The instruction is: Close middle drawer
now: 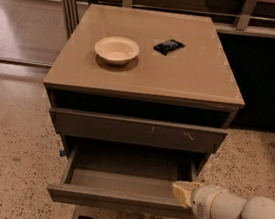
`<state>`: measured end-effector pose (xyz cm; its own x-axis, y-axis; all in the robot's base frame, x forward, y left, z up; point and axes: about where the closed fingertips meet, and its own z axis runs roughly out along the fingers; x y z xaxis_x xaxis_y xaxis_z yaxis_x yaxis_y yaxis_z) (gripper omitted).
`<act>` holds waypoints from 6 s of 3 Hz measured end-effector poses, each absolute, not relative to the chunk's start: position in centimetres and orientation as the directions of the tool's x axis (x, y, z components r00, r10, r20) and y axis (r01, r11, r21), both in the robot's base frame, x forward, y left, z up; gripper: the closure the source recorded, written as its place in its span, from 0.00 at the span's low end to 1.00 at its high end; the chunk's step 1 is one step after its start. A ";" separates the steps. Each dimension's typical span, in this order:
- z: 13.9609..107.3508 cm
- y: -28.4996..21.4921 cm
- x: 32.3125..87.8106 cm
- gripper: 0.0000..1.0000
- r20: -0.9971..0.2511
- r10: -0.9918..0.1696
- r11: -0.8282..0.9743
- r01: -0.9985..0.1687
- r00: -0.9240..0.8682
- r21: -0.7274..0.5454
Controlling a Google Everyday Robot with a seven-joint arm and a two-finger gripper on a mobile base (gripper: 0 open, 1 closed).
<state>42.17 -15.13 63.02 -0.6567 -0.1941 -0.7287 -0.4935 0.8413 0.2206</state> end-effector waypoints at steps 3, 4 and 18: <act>54.9 -14.7 42.5 1.00 -0.677 -0.063 0.886 -0.354 -0.733 0.300; 52.6 -14.6 41.4 1.00 -0.639 -0.016 0.902 -0.287 -0.769 0.323; 39.0 -13.2 56.7 1.00 -0.676 -0.314 0.875 -0.480 -0.667 0.067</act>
Offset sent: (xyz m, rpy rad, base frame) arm 0.0050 0.0004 -0.1146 0.0752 0.1296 -0.1943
